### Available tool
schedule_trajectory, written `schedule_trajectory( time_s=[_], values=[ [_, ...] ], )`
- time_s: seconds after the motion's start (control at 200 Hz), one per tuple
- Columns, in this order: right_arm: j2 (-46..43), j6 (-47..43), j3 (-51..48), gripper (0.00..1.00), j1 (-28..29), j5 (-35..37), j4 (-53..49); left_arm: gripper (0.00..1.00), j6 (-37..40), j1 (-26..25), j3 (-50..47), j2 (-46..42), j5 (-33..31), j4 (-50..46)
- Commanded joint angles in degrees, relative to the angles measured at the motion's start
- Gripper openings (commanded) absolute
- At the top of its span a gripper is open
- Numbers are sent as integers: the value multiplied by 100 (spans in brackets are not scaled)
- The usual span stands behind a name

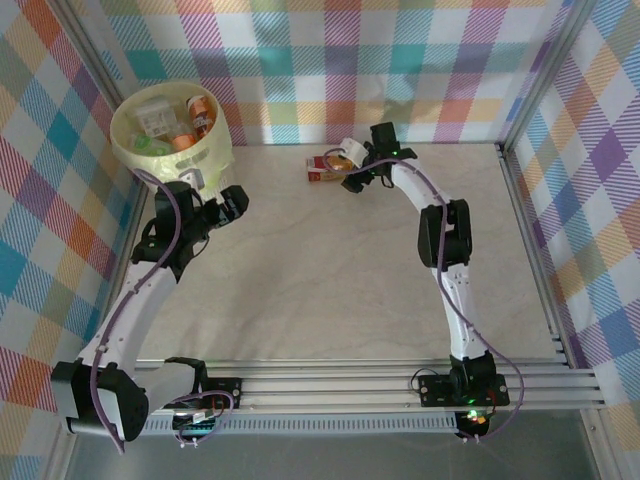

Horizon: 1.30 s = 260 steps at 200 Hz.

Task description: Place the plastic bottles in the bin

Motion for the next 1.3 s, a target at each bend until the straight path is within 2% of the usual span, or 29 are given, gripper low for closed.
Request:
schedule_trajectory(
  time_s=[0.0,0.125,0.215,0.325,0.45,0.62,0.765,0.905,1.185,1.295],
  values=[
    [567,-381,840,93,-25,-394,388,100,-73,6,-49,133,-127,93],
    [1407,-386,2050,92,-25,-605,261,100,-108,-2,-49,325,-164,132],
    [1543,-355,2041,91,-29,-837,444,100,-104,4,-8,478,-174,162],
    [1625,-396,2082,88,-25,-1060,146,100,-91,0,58,648,-145,154],
    [1538,-483,1950,78,-26,-1097,-211,100,-106,-1,92,757,-72,180],
    [1099,-171,1234,58,-25,-1053,162,100,-174,4,16,731,-76,242],
    [730,154,758,49,-17,-1064,393,100,-247,-4,-33,701,-35,315],
    [52,453,-154,40,1,-1067,706,100,-316,-8,-94,684,109,370],
    [-1886,1161,-2810,36,45,-1037,1626,100,-608,-53,-308,740,562,710],
    [-2657,1559,-3736,35,54,-1225,1782,100,-795,-95,-421,767,857,1023]
  ],
)
